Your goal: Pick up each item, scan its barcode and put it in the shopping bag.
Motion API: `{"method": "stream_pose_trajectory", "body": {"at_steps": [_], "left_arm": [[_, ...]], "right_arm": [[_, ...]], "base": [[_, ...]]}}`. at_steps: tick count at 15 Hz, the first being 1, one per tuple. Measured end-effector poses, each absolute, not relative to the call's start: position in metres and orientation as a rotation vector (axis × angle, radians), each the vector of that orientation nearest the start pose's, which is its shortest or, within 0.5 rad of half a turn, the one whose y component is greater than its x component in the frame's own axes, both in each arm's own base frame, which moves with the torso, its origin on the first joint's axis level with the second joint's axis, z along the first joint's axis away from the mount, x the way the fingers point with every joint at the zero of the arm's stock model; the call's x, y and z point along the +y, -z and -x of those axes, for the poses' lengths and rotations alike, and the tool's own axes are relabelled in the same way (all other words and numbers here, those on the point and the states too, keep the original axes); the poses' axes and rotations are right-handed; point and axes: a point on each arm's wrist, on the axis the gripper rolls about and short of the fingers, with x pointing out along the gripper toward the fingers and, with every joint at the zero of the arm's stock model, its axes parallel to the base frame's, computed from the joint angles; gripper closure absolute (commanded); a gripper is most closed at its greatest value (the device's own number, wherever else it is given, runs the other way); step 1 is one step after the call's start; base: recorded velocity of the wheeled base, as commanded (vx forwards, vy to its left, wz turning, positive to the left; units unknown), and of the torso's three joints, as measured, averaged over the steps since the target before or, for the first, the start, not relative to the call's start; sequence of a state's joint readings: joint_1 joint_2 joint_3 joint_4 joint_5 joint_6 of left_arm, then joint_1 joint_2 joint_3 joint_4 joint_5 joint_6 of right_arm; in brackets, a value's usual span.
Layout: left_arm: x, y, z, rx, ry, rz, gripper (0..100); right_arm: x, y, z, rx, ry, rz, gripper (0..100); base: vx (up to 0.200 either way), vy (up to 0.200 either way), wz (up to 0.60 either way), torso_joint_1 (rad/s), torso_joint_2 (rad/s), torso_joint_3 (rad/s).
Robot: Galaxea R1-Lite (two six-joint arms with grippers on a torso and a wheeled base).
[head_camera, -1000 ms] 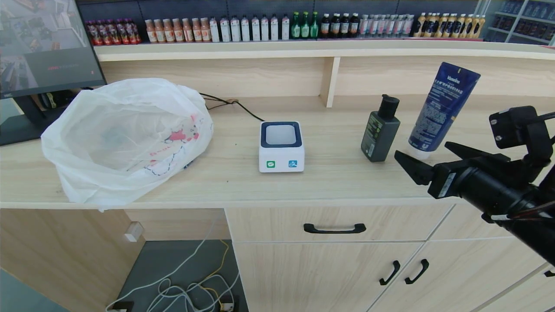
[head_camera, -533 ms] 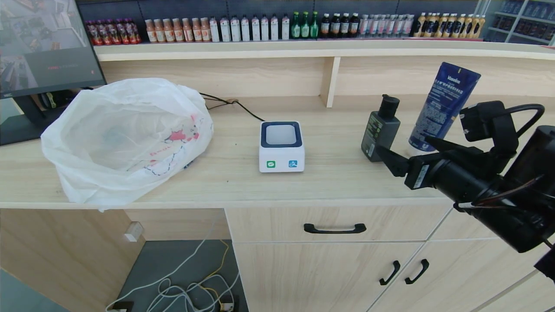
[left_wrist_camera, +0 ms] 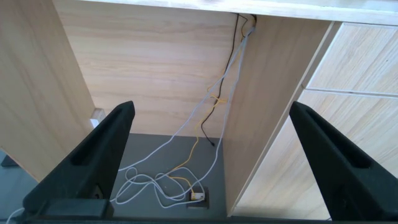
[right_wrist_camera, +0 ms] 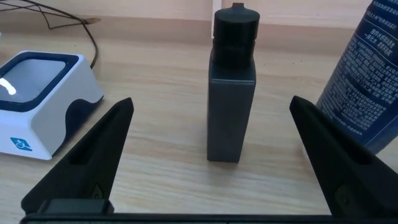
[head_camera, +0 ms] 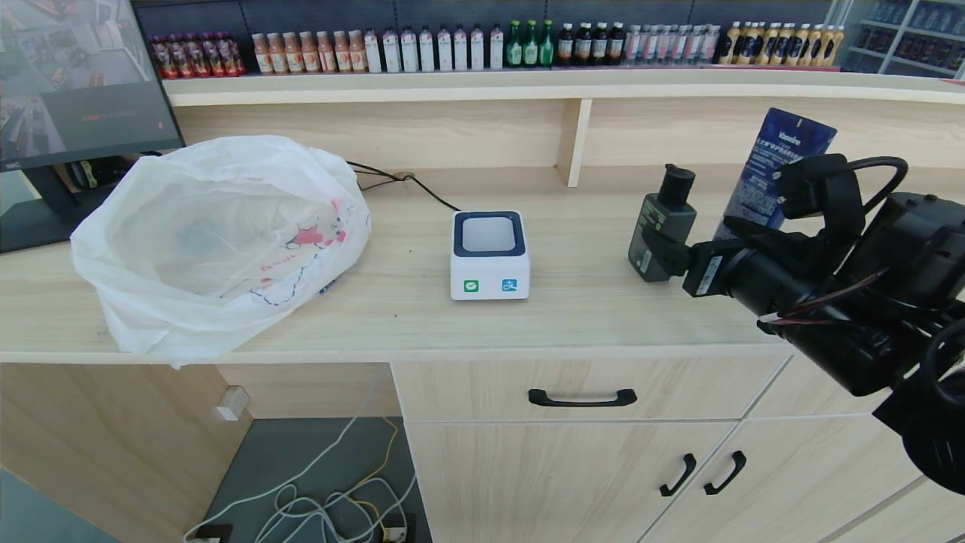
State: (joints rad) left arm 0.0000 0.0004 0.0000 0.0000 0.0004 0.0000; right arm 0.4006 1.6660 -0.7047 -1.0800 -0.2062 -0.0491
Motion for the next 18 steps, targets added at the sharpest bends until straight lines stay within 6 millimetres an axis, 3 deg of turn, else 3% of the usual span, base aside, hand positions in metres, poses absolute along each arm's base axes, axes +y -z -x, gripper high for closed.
{"method": "stream_pose_trajectory", "body": {"at_steps": [10, 18], "left_arm": [[0.000, -0.075, 0.023, 0.000, 0.000, 0.000, 0], [0.000, -0.075, 0.023, 0.000, 0.000, 0.000, 0]], "right_arm": [[0.114, -0.203, -0.310, -0.142, -0.197, 0.011, 0], [0.103, -0.198, -0.338, -0.166, -0.176, 0.015, 0]], "base": [[0.000, 0.000, 0.00, 0.000, 0.00, 0.000], [0.000, 0.000, 0.00, 0.000, 0.00, 0.000]]}}
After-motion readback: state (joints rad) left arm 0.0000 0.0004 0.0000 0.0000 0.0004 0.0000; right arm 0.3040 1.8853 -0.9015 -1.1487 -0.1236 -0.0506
